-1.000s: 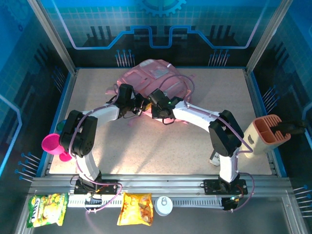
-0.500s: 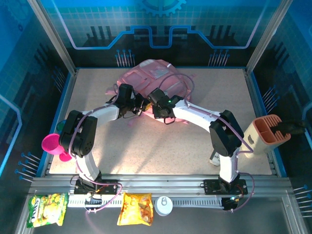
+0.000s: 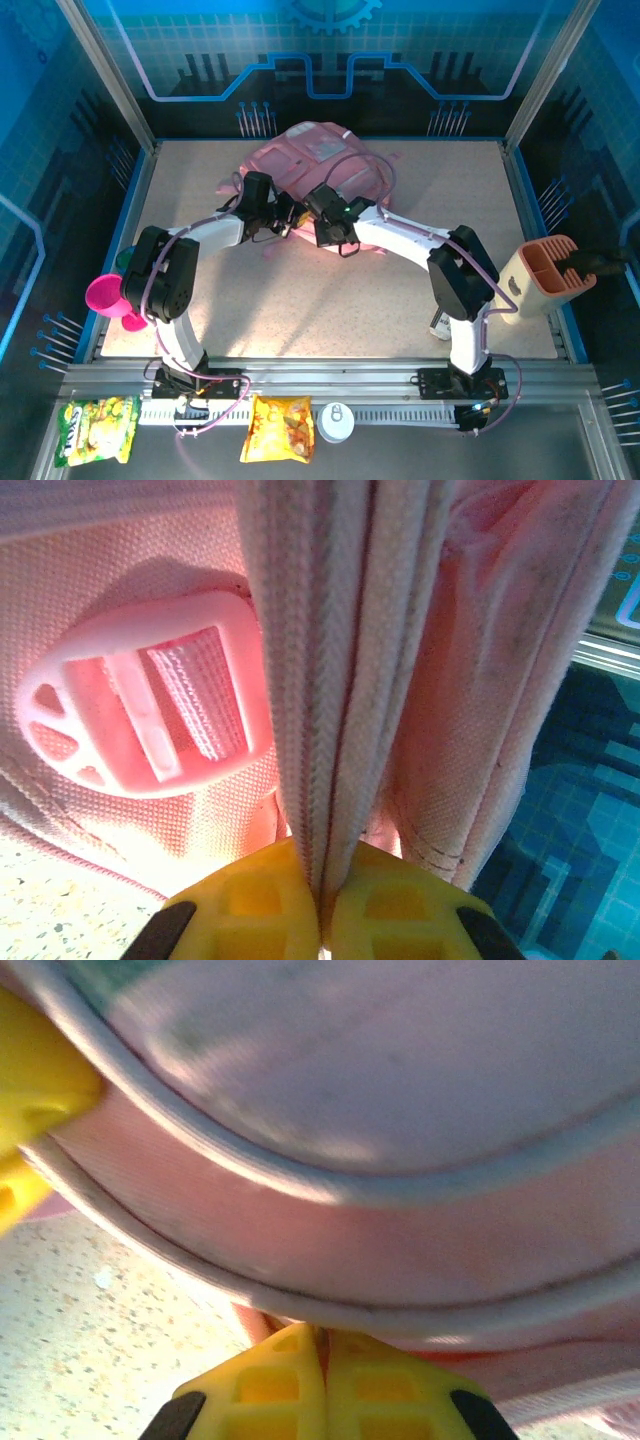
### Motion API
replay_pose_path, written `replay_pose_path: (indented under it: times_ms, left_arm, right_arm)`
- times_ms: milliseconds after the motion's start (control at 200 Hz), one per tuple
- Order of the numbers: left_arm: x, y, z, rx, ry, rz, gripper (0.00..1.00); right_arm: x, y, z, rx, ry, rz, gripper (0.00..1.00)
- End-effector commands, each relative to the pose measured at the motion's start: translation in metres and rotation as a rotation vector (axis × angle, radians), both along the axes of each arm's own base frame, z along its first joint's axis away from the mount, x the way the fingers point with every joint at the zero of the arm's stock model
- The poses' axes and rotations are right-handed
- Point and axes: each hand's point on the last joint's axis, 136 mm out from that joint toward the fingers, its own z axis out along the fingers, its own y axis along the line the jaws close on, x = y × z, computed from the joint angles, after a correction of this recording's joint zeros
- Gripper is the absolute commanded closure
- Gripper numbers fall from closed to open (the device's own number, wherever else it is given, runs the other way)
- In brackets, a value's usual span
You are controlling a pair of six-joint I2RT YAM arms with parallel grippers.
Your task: Pack the student bag
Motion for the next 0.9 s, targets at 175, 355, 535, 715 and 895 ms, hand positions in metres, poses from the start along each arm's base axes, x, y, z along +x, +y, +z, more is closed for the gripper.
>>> replay_pose_path:
  times_ms: [175, 355, 535, 715, 895]
  left_arm:
    - [0.014, 0.035, 0.025, 0.034, -0.079, 0.036, 1.00]
    - [0.011, 0.051, 0.022, 0.082, -0.070, 0.027, 0.92]
    - [-0.009, 0.091, 0.023, 0.138, -0.042, 0.083, 0.60]
    - [-0.045, 0.123, 0.022, 0.160, 0.015, 0.156, 0.50]
    - [-0.070, 0.127, 0.028, 0.122, 0.031, 0.206, 0.48]
  right_arm:
    - [0.007, -0.098, 0.002, -0.078, -0.018, -0.144, 0.99]
    - [0.022, -0.068, 0.031, 0.014, -0.094, -0.002, 1.00]
    - [0.013, 0.003, 0.051, 0.139, -0.126, 0.201, 1.00]
    - [0.000, 0.070, 0.064, 0.266, -0.108, 0.334, 1.00]
    - [-0.012, 0.112, 0.069, 0.354, -0.085, 0.409, 1.00]
